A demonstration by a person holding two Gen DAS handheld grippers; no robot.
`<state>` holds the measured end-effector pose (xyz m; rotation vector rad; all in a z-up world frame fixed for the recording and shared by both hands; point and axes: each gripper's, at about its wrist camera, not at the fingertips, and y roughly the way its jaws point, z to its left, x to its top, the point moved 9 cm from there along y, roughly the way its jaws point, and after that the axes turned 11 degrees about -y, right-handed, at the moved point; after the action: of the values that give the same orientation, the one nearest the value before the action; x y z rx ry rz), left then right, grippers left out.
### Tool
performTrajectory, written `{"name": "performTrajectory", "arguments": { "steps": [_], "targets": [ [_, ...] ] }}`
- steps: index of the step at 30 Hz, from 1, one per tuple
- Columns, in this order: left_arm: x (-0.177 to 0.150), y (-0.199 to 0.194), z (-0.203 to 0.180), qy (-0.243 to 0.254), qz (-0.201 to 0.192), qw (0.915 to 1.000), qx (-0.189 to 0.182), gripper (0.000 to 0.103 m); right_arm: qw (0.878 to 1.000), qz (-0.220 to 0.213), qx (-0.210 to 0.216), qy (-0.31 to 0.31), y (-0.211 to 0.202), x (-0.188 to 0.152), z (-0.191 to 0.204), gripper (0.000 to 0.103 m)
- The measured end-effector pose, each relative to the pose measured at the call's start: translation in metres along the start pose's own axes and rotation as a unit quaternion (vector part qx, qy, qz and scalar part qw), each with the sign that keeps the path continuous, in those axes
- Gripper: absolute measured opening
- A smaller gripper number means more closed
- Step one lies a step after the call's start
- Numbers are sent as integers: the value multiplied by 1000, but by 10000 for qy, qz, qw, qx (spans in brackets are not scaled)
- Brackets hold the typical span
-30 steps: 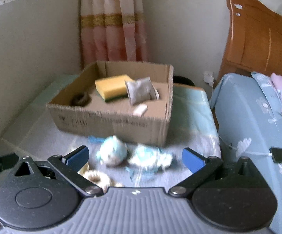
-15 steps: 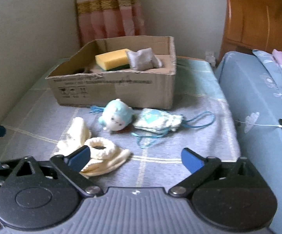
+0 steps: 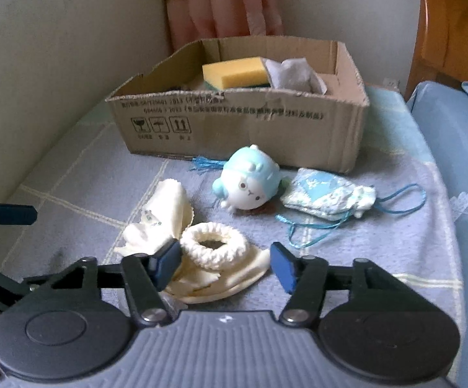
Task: Organize soft objects
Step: 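Grasp the white knitted ring with the right tool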
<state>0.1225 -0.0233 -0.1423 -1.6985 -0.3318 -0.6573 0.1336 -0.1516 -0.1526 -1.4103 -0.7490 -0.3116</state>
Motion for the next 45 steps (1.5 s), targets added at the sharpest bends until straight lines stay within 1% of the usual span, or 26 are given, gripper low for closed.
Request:
{"name": "performTrajectory", "arguments": {
  "steps": [2, 7, 11, 15, 18, 20, 22, 24, 28, 34, 37, 40, 42, 43, 44, 45],
  "targets": [
    [-2, 4, -2, 10, 60, 9999, -81, 101, 10000, 1, 36, -43, 3, 1, 2, 58],
    [-4, 7, -8, 66, 92, 9997, -205, 101, 10000, -31, 18, -92, 6, 3, 3, 57],
    [-2, 7, -11, 89, 88, 9996, -268, 101, 9998, -35, -112, -156, 7, 4, 2, 45],
    [-1, 6, -14, 150, 53, 9994, -293, 101, 9996, -74, -253, -55, 0, 5, -7, 44],
    [0, 5, -18, 195, 32, 9993, -323, 101, 9988, -104, -484, 29, -8, 4, -19, 44],
    [2, 5, -20, 227, -1, 9992, -339, 101, 9982, -81, -588, 48, -11, 3, -26, 44],
    [3, 5, -23, 262, -27, 9990, -366, 101, 9968, -37, -800, 58, -13, -1, -34, 44],
    [6, 6, -26, 308, -55, 9987, -401, 100, 9960, 34, -891, 46, -12, -4, -38, 44],
    [12, 7, -30, 446, -158, 9982, -379, 101, 9962, 74, -864, 111, -11, -11, -42, 46],
    [15, 8, -37, 572, -153, 9968, -539, 100, 9953, 76, -948, 181, -16, -15, -48, 46],
    [10, 6, -45, 796, -138, 9936, -783, 100, 9955, 119, -903, 275, -16, -18, -50, 46],
    [4, 9, -52, 1060, -74, 9909, -826, 98, 9955, 130, -902, 263, -15, -21, -49, 48],
    [0, 12, -54, 1132, -39, 9900, -840, 97, 9956, 105, -881, 307, -16, -21, -50, 50],
    [-1, 14, -54, 1139, -14, 9898, -853, 97, 9957, 100, -867, 325, -16, -21, -50, 54],
    [-1, 15, -54, 1137, 2, 9897, -873, 95, 9956, 100, -864, 349, -16, -21, -51, 61],
    [-2, 17, -55, 1140, 22, 9892, -925, 95, 9955, 83, -864, 375, -17, -22, -52, 67]
  ]
}}
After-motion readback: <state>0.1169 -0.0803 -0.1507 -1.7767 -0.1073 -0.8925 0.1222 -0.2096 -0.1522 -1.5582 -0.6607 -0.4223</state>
